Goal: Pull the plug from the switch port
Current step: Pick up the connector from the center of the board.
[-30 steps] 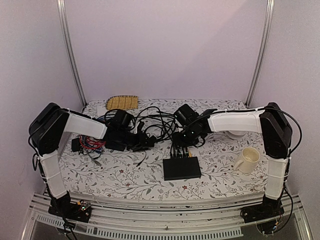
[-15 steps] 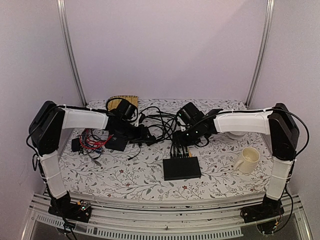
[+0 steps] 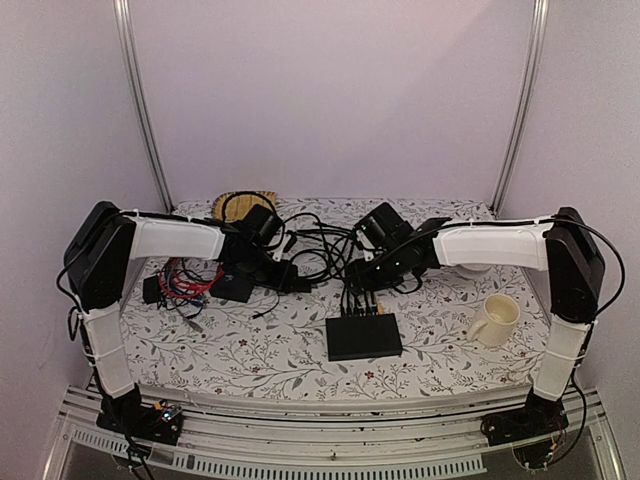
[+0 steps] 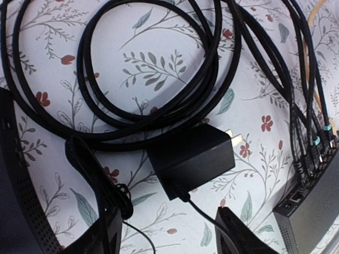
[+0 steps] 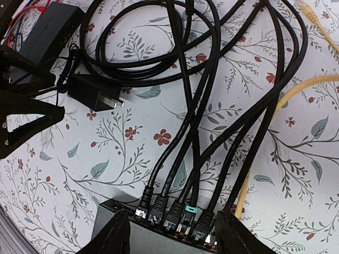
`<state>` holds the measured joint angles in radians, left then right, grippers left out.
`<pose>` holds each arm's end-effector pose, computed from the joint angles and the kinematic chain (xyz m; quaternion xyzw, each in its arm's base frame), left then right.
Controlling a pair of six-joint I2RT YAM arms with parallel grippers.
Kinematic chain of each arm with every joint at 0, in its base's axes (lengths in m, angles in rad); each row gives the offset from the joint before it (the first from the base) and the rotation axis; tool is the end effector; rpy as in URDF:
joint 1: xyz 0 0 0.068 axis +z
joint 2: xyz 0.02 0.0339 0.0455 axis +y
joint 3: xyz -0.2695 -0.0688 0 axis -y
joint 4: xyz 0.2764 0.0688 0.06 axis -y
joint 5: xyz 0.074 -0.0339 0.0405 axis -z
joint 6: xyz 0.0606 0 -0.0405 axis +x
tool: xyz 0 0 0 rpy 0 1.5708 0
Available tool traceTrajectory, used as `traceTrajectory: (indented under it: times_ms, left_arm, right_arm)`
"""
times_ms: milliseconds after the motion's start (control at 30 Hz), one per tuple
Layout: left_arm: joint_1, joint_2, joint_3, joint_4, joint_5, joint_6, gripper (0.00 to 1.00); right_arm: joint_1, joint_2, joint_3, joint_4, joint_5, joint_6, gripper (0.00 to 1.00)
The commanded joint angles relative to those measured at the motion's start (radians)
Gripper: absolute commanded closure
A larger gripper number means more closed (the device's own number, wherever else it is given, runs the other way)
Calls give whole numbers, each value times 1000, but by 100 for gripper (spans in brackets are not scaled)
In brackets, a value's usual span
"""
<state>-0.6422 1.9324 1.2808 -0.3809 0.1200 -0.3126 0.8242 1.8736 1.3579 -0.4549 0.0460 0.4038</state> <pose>0.3482 -0.2695 0.1305 0.1736 0.9466 -0.1733 0.2092 0.3052 0.3258 0.1756 -0.1926 0.9355 0.1523 0.2542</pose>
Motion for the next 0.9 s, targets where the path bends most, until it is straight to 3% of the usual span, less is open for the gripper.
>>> traceTrajectory:
  times_ms: [0, 200, 600, 867]
  left_arm:
    - [-13, 25, 39, -3, -120, 112, 37]
    - [-21, 25, 37, 52, -140, 205, 35]
    - [-30, 89, 57, 102, -1, 333, 37]
    - [-25, 107, 67, 124, -11, 374, 39]
  right_arm:
    - [3, -48, -11, 16, 1, -13, 44]
    - [4, -48, -14, 13, 5, -21, 44]
    - [3, -28, -1, 16, 6, -31, 44]
    - [3, -9, 21, 13, 9, -38, 44]
